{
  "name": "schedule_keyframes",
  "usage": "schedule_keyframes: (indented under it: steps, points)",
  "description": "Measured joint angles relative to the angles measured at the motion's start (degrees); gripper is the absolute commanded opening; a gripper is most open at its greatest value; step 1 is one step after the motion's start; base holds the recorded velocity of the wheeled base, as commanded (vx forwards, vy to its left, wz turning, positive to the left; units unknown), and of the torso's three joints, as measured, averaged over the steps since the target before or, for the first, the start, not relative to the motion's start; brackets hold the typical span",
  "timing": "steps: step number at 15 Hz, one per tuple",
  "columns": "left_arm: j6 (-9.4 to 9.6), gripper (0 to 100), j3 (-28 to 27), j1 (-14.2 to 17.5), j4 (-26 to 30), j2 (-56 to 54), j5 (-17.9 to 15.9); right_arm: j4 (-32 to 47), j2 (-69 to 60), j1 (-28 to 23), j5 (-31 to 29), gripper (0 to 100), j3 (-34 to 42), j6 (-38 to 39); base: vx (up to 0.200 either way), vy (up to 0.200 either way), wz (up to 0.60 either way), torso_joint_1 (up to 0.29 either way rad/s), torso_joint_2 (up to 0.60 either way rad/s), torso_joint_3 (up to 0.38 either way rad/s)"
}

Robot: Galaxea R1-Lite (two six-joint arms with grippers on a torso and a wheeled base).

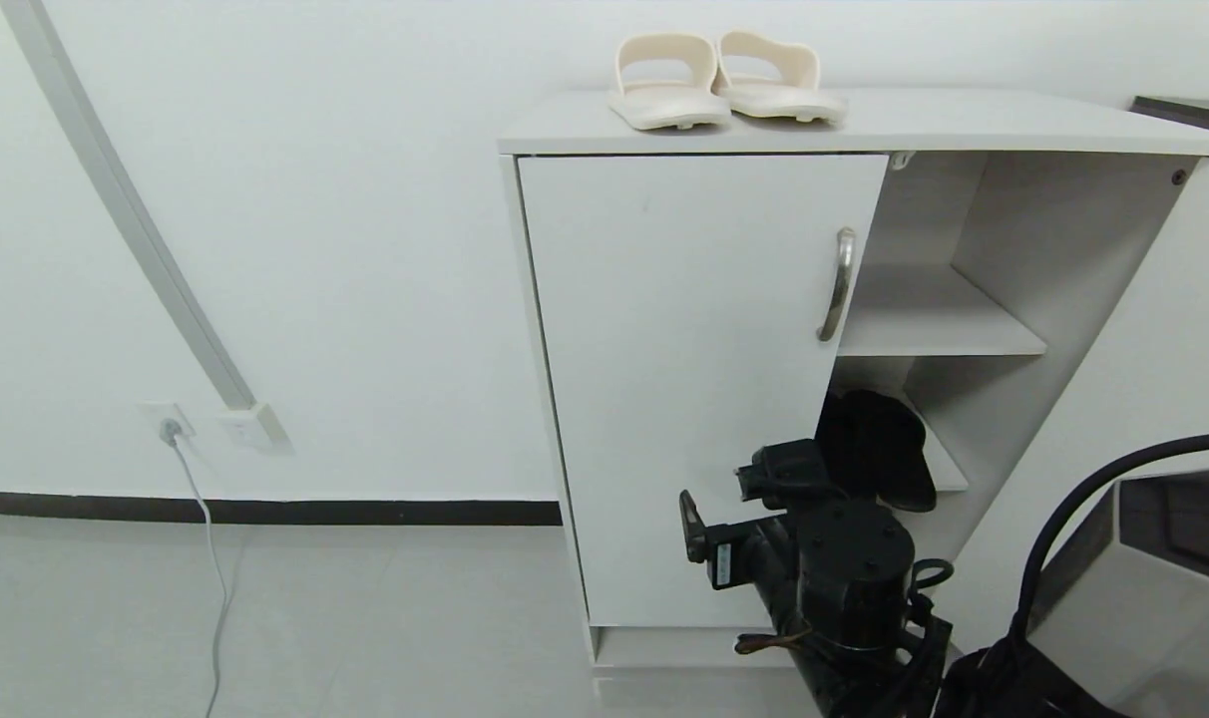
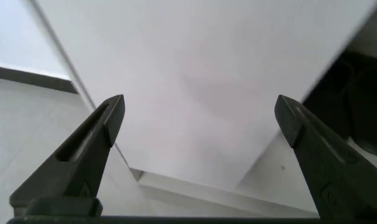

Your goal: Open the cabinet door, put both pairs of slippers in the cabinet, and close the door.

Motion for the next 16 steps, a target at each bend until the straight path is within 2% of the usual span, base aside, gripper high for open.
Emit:
schedule_keyframes:
  steps: [5, 16]
  points:
    - [-0.16, 0, 0.0, -0.05, -0.06, 0.0, 0.0, -2.17, 0.33, -2.74, 1.04, 100, 0.72, -0.44, 0.0, 0.0, 0.0, 0.0, 0.0, 0.0]
    - [-0.16, 0, 0.0, -0.02, -0.06, 0.0, 0.02, -2.3, 0.62, -2.85, 2.05, 100, 1.63, -0.85, 0.0, 0.0, 0.0, 0.0, 0.0, 0.0]
